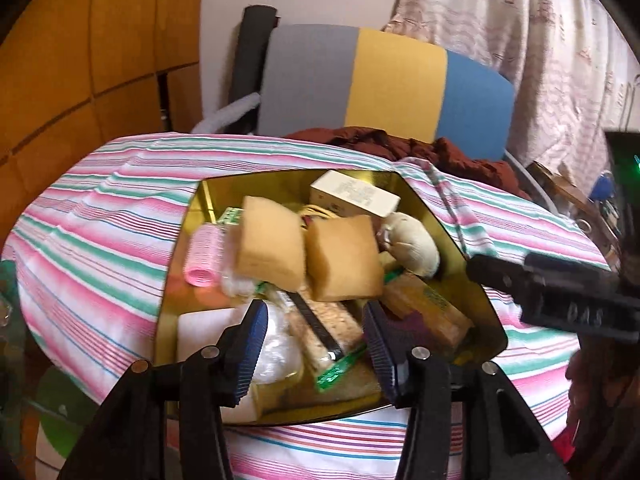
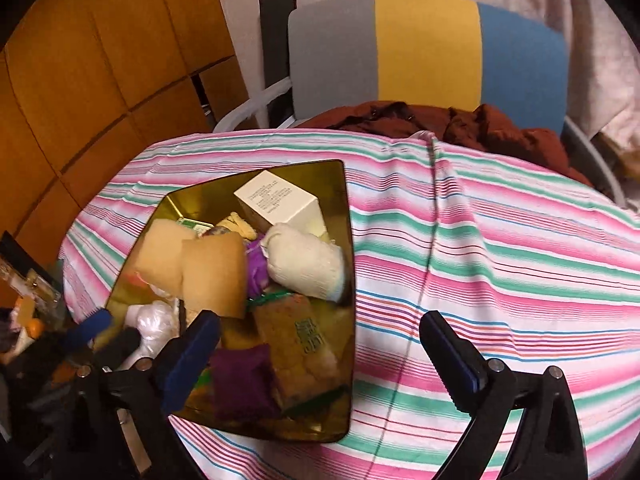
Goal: Organize objects
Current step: 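Lower both items into the tray and open both tools, then withdraw both tools from the tray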
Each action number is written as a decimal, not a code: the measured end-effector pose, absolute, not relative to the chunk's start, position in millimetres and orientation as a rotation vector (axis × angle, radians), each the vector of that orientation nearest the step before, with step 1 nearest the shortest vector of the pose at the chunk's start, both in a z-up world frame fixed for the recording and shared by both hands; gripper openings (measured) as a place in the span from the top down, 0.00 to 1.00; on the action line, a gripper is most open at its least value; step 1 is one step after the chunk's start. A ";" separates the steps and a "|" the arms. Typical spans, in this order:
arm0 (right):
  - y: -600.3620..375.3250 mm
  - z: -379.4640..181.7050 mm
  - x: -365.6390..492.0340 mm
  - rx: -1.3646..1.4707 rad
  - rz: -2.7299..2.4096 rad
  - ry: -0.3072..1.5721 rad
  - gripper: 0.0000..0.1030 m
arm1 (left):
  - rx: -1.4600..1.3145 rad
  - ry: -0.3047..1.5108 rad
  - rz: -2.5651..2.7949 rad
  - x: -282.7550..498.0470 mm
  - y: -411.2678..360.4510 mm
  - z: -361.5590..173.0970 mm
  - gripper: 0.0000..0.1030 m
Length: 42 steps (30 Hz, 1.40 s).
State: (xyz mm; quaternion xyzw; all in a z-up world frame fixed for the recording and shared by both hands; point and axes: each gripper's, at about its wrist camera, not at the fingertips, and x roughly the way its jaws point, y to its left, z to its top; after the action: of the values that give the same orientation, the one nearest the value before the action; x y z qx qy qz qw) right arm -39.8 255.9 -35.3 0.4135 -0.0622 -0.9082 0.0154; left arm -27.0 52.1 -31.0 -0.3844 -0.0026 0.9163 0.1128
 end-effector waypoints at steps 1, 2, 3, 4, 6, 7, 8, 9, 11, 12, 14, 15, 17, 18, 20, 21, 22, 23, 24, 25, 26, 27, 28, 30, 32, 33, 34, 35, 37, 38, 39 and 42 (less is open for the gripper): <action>255.5 -34.9 -36.8 1.278 -2.839 -0.185 0.02 | -1.125 -0.006 2.698 -24.8 50.6 -29.8 0.48; 255.7 -34.6 -33.3 1.269 -2.853 -0.175 0.01 | -1.118 -0.006 2.710 -23.5 49.3 -28.2 0.46; 255.7 -34.3 -28.8 1.261 -2.873 -0.163 0.01 | -1.109 -0.010 2.723 -20.8 46.6 -26.1 0.44; 255.8 -33.9 -26.6 1.257 -2.881 -0.158 0.01 | -1.097 -0.018 2.735 -19.1 44.8 -23.7 0.42; 255.4 -34.7 -20.0 1.252 -2.900 -0.146 0.01 | -1.080 -0.016 2.758 -16.9 44.6 -20.3 0.40; 254.1 -35.1 -18.4 1.252 -2.903 -0.141 0.01 | -1.072 -0.011 2.775 -15.5 44.2 -18.3 0.39; 252.8 -36.2 -15.5 1.250 -2.906 -0.133 0.01 | -1.069 -0.010 2.786 -14.4 43.6 -16.9 0.39; 251.4 -36.8 -13.4 1.249 -2.909 -0.124 0.01 | -1.069 -0.013 2.790 -14.4 43.2 -15.5 0.39; 248.5 -39.1 -10.5 1.251 -2.925 -0.097 0.01 | -1.069 -0.023 2.802 -13.3 40.8 -12.9 0.38; 246.9 -39.7 -8.7 1.248 -2.937 -0.082 0.01 | -1.070 -0.023 2.816 -12.3 39.8 -11.8 0.37; 244.0 -38.4 -3.9 1.225 -2.972 -0.047 0.01 | -1.076 -0.022 2.839 -10.3 36.2 -10.7 0.36; 243.1 -36.9 -1.9 1.206 -2.990 -0.032 0.01 | -1.072 -0.033 2.858 -8.5 32.1 -10.0 0.36; 242.1 -33.5 0.5 1.186 -3.015 -0.005 0.00 | -1.068 -0.038 2.889 -8.0 27.1 -10.4 0.36; 241.9 -32.4 0.8 1.186 -3.017 0.004 0.00 | -1.070 -0.041 2.907 -7.0 23.5 -10.9 0.36; 242.0 -30.8 1.7 1.181 -3.022 0.007 0.00 | -1.070 -0.044 2.929 -5.6 18.3 -11.6 0.36; 242.6 -30.7 1.5 1.186 -3.022 0.004 0.00 | -1.068 -0.047 2.952 -4.1 14.3 -11.7 0.36; 243.0 -31.0 1.0 1.192 -3.022 0.003 0.00 | -1.065 -0.049 2.963 -3.2 12.1 -12.1 0.36; 243.4 -31.4 0.5 1.193 -3.021 0.000 0.00 | -1.057 -0.056 2.976 -1.7 9.3 -12.7 0.36; 243.4 -31.6 1.0 1.192 -3.020 -0.004 0.00 | -1.046 -0.066 2.985 -0.3 7.0 -13.1 0.36; 243.0 -32.1 1.2 1.192 -3.020 -0.008 0.00 | -1.039 -0.071 2.993 0.8 5.6 -13.6 0.36; 242.6 -32.3 1.4 1.192 -3.020 -0.010 0.00 | -1.036 -0.074 2.997 1.2 4.9 -13.8 0.36; 241.4 -32.1 1.8 1.188 -3.020 -0.010 0.00 | -1.038 -0.084 2.995 1.4 3.9 -14.8 0.36; 240.4 -31.7 2.5 1.181 -3.022 -0.009 0.00 | -1.045 -0.096 2.987 1.0 3.4 -15.8 0.36; 237.8 -29.7 3.8 1.166 -3.025 0.003 0.00 | -1.058 -0.099 2.977 0.2 4.2 -17.5 0.36; 236.4 -28.0 4.7 1.155 -3.026 0.006 0.00 | -1.064 -0.108 2.965 0.4 5.0 -18.6 0.36; 236.2 -27.6 4.3 1.155 -3.024 0.005 0.00 | -1.069 -0.111 2.960 0.3 5.5 -18.9 0.36; 235.8 -27.8 4.0 1.159 -3.020 0.002 0.00 | -1.073 -0.117 2.953 0.0 5.8 -19.0 0.36; 235.6 -28.1 3.6 1.161 -3.018 0.003 0.00 | -1.074 -0.123 2.946 -0.1 5.9 -19.5 0.36; 233.7 -28.9 3.1 1.165 -3.011 0.011 0.00 | -1.075 -0.110 2.943 -0.6 7.1 -19.7 0.36; 232.8 -29.9 2.4 1.171 -3.005 0.018 0.00 | -1.074 -0.101 2.941 -0.7 7.6 -19.6 0.36; 231.8 -30.7 2.3 1.174 -3.002 0.027 0.00 | -1.072 -0.089 2.938 -0.8 8.6 -19.9 0.36; 229.8 -32.4 1.8 1.178 -2.993 0.035 0.00 | -1.059 -0.071 2.953 -0.4 8.2 -19.8 0.45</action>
State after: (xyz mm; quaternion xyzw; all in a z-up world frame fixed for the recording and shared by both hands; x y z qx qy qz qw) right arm 1.8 229.8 -32.3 0.3660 0.0109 -0.9298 -0.0377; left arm -0.4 8.2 -19.8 -0.3375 -0.0225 0.9410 0.0016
